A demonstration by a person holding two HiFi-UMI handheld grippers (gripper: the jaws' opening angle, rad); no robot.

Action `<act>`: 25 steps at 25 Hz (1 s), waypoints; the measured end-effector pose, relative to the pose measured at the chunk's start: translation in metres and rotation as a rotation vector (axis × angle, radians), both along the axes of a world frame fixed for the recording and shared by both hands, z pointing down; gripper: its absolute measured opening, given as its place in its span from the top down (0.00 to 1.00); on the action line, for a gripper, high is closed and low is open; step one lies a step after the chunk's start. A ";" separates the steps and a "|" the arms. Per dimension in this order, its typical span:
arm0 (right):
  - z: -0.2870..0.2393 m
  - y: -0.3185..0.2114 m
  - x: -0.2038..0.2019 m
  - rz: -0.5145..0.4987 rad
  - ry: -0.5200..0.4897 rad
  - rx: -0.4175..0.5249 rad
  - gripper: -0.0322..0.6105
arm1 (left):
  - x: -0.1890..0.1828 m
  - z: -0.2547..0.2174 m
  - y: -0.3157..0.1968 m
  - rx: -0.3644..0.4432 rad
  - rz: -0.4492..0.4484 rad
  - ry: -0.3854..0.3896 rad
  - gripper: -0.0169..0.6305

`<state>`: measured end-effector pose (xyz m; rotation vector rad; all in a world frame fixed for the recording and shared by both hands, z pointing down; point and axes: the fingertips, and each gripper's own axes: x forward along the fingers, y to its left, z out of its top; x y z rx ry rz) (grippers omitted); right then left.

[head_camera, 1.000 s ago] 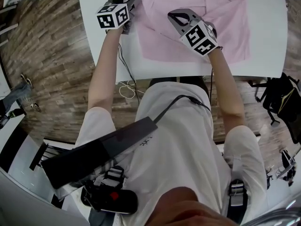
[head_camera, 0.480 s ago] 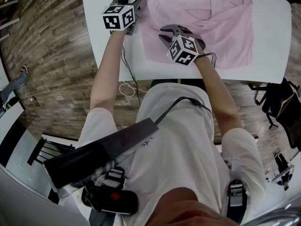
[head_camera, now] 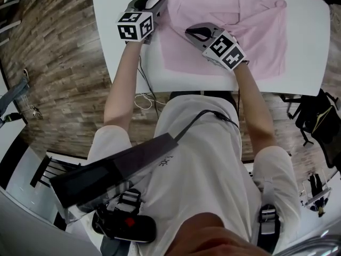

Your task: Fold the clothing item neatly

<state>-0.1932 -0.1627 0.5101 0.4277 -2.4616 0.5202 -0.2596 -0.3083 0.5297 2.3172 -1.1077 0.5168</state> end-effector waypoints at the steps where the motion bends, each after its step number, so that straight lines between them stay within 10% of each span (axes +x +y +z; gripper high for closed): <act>1: -0.002 -0.006 0.003 0.013 0.003 0.012 0.92 | -0.002 -0.001 0.002 0.010 -0.004 -0.004 0.61; 10: -0.015 -0.139 0.118 0.284 0.169 0.236 0.92 | -0.019 -0.013 0.007 0.052 -0.055 0.004 0.61; 16: 0.036 -0.182 0.159 0.289 0.350 0.245 0.92 | -0.002 -0.013 0.013 0.049 -0.017 -0.015 0.61; 25: 0.002 -0.110 0.157 0.063 0.255 0.227 0.91 | 0.059 -0.009 0.058 0.097 0.401 -0.121 0.61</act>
